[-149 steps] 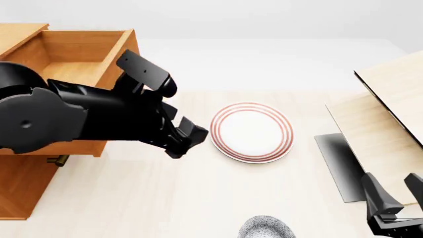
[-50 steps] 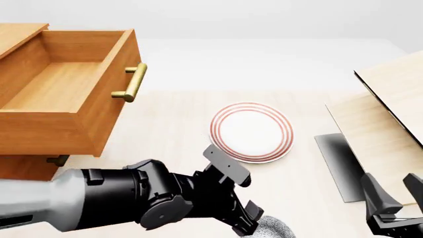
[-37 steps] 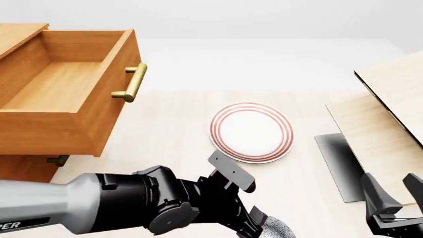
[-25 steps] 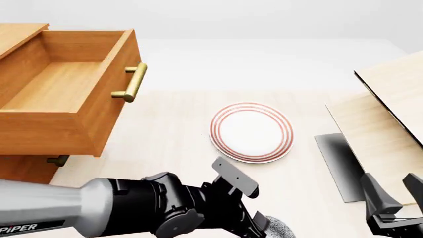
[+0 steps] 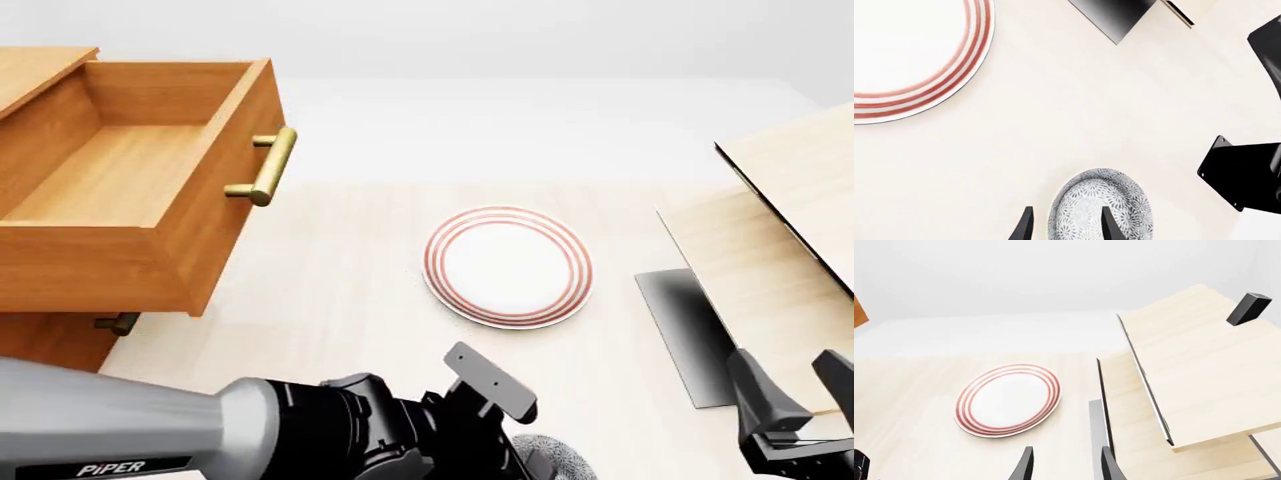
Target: Open the top drawer of the cabinet and put the bowl in it.
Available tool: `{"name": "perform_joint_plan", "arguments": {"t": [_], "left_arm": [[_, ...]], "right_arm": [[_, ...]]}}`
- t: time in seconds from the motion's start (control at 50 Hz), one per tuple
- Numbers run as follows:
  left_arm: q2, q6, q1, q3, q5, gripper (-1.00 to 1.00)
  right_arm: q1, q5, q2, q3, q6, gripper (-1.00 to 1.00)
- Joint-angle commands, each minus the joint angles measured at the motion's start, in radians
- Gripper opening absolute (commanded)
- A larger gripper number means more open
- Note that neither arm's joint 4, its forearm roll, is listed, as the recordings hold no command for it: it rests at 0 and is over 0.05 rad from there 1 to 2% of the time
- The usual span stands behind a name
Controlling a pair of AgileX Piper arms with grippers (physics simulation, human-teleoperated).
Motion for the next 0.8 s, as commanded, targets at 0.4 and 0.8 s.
{"name": "perform_joint_plan", "arguments": {"t": [0.4,0.8], "left_arm": [[0.048,-0.035,-0.001,0.031,-0.064,1.0],[0.105,-0.072,-0.008,0.049,-0.128,1.0]], "right_arm": [[0.001,0.002,0.001,-0.001,0.001,1.0],[0.001,0.0,0.006,-0.001,0.002,1.0]]}}
